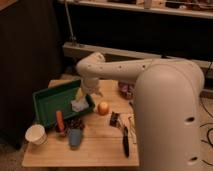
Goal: Place towel in table surface
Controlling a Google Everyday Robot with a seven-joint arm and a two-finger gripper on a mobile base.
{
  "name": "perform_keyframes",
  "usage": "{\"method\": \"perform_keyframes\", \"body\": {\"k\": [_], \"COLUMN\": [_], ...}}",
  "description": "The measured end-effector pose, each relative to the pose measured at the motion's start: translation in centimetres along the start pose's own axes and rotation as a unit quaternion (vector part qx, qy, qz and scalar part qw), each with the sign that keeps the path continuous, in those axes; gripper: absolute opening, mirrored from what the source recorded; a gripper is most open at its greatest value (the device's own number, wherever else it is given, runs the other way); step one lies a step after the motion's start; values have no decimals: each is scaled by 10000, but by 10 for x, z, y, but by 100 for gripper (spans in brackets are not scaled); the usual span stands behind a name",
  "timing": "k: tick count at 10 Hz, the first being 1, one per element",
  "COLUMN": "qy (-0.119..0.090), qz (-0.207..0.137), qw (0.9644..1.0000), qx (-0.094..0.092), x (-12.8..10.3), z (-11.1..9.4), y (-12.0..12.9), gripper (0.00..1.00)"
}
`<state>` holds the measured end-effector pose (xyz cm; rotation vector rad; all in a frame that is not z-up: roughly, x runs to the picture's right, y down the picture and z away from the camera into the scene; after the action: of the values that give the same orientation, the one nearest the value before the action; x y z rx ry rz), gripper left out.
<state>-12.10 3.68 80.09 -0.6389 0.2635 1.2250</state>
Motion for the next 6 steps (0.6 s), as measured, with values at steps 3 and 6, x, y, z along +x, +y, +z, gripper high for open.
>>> {"method": "perform_keyframes", "body": {"k": [3, 6], "qy": [113, 273], "qz": [-728, -912], "qw": [9973, 9953], "qx": [-22, 175], "x": [-2, 10], "z": [-16, 3], "y": [60, 71], "gripper": [80, 80]}}
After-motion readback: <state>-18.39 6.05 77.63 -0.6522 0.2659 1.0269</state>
